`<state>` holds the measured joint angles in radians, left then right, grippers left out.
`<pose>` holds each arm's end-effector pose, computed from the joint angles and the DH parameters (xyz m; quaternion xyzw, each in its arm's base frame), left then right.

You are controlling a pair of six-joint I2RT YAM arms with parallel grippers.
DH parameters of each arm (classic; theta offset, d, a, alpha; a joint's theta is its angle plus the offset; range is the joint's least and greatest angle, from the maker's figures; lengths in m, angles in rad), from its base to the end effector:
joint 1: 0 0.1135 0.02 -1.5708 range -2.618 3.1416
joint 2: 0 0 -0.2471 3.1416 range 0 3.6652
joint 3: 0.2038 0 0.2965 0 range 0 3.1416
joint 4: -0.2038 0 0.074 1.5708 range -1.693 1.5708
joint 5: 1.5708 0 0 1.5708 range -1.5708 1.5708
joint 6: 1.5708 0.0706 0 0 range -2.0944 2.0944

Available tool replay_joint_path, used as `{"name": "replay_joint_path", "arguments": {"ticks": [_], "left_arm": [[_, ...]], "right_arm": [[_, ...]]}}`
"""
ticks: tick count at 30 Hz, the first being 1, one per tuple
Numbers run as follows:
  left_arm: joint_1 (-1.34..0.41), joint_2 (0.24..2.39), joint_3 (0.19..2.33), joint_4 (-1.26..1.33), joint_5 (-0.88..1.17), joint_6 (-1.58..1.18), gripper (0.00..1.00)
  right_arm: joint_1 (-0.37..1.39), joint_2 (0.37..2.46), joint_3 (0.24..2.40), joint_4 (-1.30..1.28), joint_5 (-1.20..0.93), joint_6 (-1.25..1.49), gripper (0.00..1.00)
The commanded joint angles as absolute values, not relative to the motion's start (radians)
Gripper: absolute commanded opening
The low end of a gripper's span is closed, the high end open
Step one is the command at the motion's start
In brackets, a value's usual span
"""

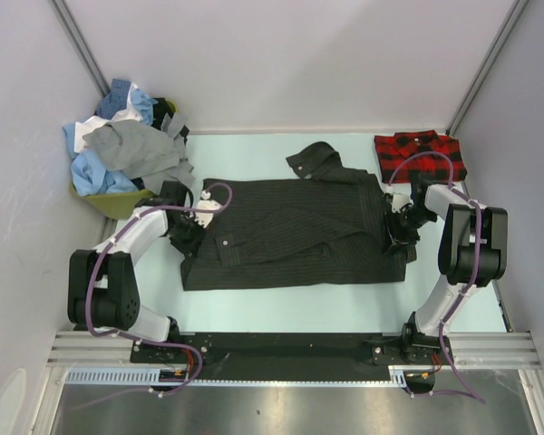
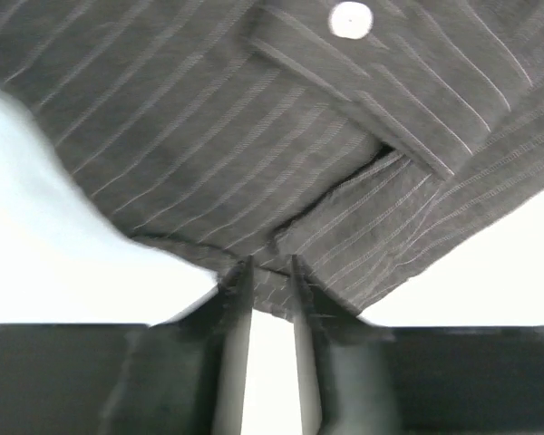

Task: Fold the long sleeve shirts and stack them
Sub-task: Fold the shirt

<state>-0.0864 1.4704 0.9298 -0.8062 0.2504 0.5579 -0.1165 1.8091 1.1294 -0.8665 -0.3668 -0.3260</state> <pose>0.3041 -0.0439 0.1225 0.3254 0.9308 -0.0948 0.1368 0.3459 -0.0150 0.0779 -0.1050 0.9775 0.1753 0.0518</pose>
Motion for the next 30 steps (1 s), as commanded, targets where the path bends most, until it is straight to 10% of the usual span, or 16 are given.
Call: {"name": "replay_joint_path", "arguments": {"ticks": [1, 5, 12, 30], "left_arm": [[-0.078, 1.445, 0.925, -0.715, 0.13, 0.514, 0.39], [-0.081, 1.398, 0.946, -0.701, 0.227, 0.532, 0.57], [-0.188, 1.416, 1.009, -0.663, 0.422, 0.557, 0.59], [-0.632, 1.603, 0.976, -0.546, 0.17, 0.656, 0.65]], "right_arm": [[-0.132, 1.798, 1.167, -0.89, -0.344, -0.356, 0.37], [-0.161, 1.738, 1.183, -0.923, -0.418, -0.373, 0.38], [-0.115, 1.716, 1.187, -0.873, -0.503, -0.328, 0.42], [-0.106, 1.727, 1.114, -0.902, -0.391, -0.362, 0.41]]}}
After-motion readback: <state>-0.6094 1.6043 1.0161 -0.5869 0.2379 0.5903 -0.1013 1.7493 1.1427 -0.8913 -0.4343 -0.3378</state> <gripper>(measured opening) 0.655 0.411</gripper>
